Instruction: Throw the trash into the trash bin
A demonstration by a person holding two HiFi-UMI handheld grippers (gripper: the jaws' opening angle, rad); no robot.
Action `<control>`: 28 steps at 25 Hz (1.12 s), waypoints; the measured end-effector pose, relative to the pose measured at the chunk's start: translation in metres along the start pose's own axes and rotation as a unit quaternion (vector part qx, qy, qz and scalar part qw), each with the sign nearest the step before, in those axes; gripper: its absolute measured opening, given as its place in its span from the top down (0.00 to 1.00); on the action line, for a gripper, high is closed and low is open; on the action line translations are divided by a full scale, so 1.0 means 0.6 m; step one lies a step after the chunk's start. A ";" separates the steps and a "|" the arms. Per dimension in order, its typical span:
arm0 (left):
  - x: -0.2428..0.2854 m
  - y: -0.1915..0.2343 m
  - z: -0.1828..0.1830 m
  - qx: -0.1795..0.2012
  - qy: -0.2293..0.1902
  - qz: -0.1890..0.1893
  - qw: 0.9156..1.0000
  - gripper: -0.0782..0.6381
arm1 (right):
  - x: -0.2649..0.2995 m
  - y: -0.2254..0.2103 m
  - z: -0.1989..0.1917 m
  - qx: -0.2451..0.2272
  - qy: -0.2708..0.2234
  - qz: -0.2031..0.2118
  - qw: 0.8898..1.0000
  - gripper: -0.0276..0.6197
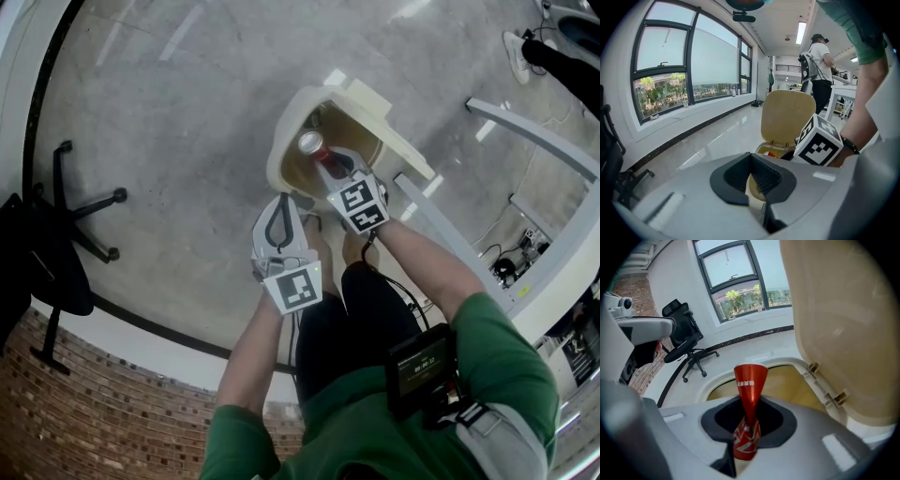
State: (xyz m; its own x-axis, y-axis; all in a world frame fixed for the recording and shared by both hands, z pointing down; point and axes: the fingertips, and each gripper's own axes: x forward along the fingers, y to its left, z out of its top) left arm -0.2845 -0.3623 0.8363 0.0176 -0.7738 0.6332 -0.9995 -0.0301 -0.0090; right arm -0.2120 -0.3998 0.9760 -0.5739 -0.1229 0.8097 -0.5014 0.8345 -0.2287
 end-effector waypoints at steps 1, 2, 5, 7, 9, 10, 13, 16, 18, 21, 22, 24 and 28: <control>0.002 0.000 -0.003 0.000 0.002 0.000 1.000 0.88 | 0.005 -0.003 -0.005 0.004 0.005 -0.001 1.000 0.85; 0.004 0.001 -0.005 0.001 0.003 0.000 1.000 0.88 | 0.009 -0.006 -0.009 0.002 0.012 -0.003 1.000 0.85; 0.007 0.005 -0.011 0.003 0.005 -0.001 1.000 0.88 | 0.017 -0.007 -0.015 -0.012 0.030 -0.006 0.999 0.84; 0.008 0.005 -0.014 0.005 0.006 -0.001 1.000 0.88 | 0.020 -0.006 -0.019 -0.017 0.036 -0.003 0.999 0.84; 0.007 0.004 -0.017 0.000 0.009 -0.001 1.000 0.88 | 0.022 -0.007 -0.020 -0.020 0.037 -0.003 0.999 0.84; 0.007 0.004 -0.018 -0.002 0.010 0.000 1.000 0.88 | 0.024 -0.007 -0.019 -0.022 0.038 -0.003 0.999 0.84; 0.009 0.007 -0.022 -0.006 0.011 0.005 1.000 0.88 | 0.032 -0.008 -0.018 -0.020 0.042 -0.001 0.999 0.84; 0.011 0.009 -0.025 -0.004 0.011 0.009 1.000 0.88 | 0.039 -0.010 -0.020 -0.022 0.050 -0.002 0.998 0.84; 0.009 0.010 -0.026 -0.003 0.012 0.010 1.000 0.88 | 0.041 -0.005 -0.023 -0.029 0.056 0.004 0.998 0.80; 0.006 0.008 -0.030 -0.002 0.017 0.011 1.000 0.88 | 0.041 0.003 -0.027 -0.039 0.061 0.013 0.997 0.78; 0.006 0.008 -0.030 -0.003 0.017 0.011 1.000 0.88 | 0.041 0.004 -0.027 -0.040 0.061 0.013 0.997 0.78; 0.008 0.009 -0.030 -0.005 0.014 0.013 1.000 0.88 | 0.042 0.002 -0.024 -0.041 0.059 0.014 0.997 0.78; 0.008 0.010 -0.025 -0.007 0.015 0.016 1.000 0.88 | 0.032 0.000 -0.010 -0.044 0.048 0.013 0.998 0.78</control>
State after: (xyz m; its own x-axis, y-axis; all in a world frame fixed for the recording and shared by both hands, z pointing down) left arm -0.2910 -0.3567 0.8510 -0.0150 -0.7547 0.6559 -0.9998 0.0032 -0.0192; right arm -0.2191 -0.3991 0.9948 -0.5184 -0.0522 0.8536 -0.4261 0.8812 -0.2049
